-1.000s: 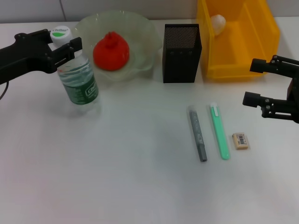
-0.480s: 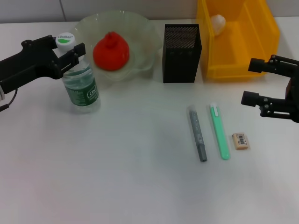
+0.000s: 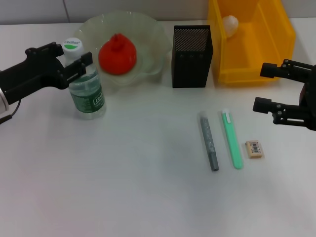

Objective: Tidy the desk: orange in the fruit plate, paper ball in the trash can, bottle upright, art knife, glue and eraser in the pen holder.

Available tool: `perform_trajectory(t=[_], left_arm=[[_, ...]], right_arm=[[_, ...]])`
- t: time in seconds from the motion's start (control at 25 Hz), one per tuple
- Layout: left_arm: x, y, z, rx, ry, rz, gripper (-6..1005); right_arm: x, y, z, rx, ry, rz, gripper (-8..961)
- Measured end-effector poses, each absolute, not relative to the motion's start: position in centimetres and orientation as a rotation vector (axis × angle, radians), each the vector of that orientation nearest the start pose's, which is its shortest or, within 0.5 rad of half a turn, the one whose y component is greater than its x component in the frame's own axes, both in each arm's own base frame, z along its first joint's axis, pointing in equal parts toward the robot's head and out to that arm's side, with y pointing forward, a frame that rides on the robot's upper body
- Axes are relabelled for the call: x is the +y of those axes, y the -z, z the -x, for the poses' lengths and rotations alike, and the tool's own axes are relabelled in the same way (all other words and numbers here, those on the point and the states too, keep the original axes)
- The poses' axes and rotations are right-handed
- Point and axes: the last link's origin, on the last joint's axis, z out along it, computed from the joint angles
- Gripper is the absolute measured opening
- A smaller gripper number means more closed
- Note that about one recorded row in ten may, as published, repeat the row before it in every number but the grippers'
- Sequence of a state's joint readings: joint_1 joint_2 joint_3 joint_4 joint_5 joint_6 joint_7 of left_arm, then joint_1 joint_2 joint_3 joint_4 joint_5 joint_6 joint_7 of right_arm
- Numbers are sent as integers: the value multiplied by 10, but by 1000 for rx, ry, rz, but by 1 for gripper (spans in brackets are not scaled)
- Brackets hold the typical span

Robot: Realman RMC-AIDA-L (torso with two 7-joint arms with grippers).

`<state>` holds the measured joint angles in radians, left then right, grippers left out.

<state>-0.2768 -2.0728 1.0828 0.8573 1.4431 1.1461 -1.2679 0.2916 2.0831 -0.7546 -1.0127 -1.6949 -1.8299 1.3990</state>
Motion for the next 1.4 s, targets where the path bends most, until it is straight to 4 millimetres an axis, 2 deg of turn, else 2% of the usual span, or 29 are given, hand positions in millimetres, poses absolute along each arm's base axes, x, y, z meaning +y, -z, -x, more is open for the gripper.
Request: perform_trajectory(t=[0.12,0.4,0.68,0.72,0.76,0.8,0.88,0.96,1.0,1.04,1.08,1.12,1.2,1.24,1.28,1.32,1.4], left_arm=[[339,-23,282,-539,709,2292,510],[334,-29,281,-536,754,2272,692],[312,-72,287,-473,894,2187,812],[306,-79,288,-456,928,2179,812],[292,-89,292,-423,982,2178,812],[274,-94,297,-382,1033,2190,812],[261,-95,304,-371,1046,2215,812],[257,-95,306,-374,1046,2224,812],[250,-95,311,-391,1039,2249,812],[250,-95,311,-391,1039,2249,812],[250,-95,311,-391,1039,2249,812],[250,-95,311,-391,1039,2249,812],[244,-93,316,-412,1029,2271,812],[228,-88,324,-433,1008,2338,812],[228,-88,324,-433,1008,2338,812],[228,-88,324,-433,1008,2338,812],[218,-87,325,-421,1012,2377,813]], right_arm=[[278,-68,-249,321,-952,2653,783],[279,-68,-248,315,-950,2654,783],[289,-78,-240,401,-885,2667,783],[295,-85,-233,450,-788,2685,783],[298,-89,-227,483,-725,2703,783],[305,-93,-212,543,-597,2733,783],[311,-95,-191,575,-449,2759,783],[318,-94,-168,606,-287,2765,783],[321,-93,-159,625,-212,2756,783],[321,-93,-159,625,-212,2756,783],[329,-88,-141,668,-46,2725,783],[329,-88,-141,668,-46,2725,783],[337,-81,-127,735,91,2692,783],[342,-77,-121,783,173,2670,783],[350,-70,-114,878,299,2633,783],[350,-70,-114,878,299,2633,783],[357,-61,-112,988,408,2603,783]])
